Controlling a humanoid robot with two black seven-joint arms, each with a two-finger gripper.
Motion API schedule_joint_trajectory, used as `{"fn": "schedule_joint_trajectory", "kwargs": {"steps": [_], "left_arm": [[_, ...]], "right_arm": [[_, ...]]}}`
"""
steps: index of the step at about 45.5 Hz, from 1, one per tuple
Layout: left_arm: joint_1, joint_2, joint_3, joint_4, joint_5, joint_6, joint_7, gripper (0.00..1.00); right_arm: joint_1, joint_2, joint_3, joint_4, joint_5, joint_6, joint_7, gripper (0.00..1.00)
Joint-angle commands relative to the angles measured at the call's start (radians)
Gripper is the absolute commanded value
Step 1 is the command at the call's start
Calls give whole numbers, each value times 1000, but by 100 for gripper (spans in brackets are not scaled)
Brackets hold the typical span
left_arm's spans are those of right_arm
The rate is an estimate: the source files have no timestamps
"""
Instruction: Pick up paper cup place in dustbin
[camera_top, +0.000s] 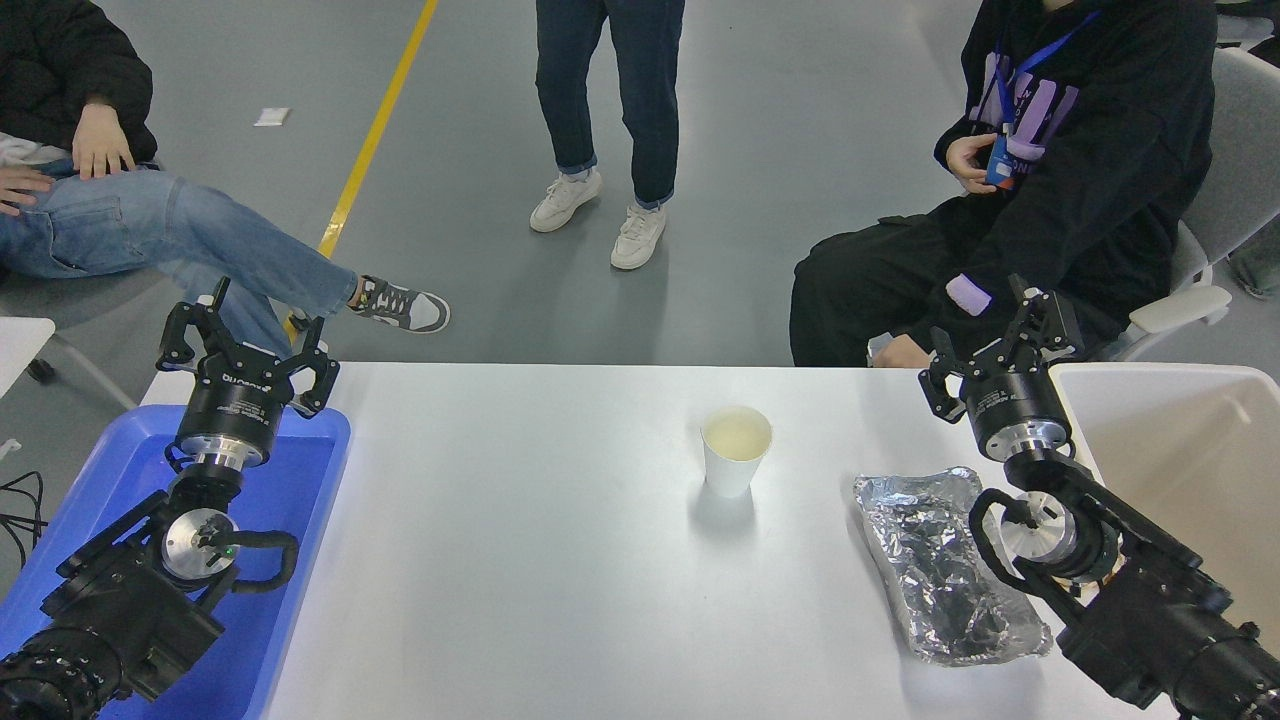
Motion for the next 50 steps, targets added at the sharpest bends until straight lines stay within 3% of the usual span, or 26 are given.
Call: {"fn": "schedule_joint_trajectory", "kwargs": {"steps": [1, 38, 50], "left_arm": [[0, 0, 1, -1, 0, 0, 0, 98], [0, 0, 1, 0, 0, 0, 0, 98], [0, 0, -1, 0, 0, 3, -1, 98]], "right_arm": [[1, 2, -2, 1, 0, 0, 0, 100], [4, 2, -6, 3, 0, 1, 0, 100], [33, -54, -15, 21, 2, 3, -2, 100]]}}
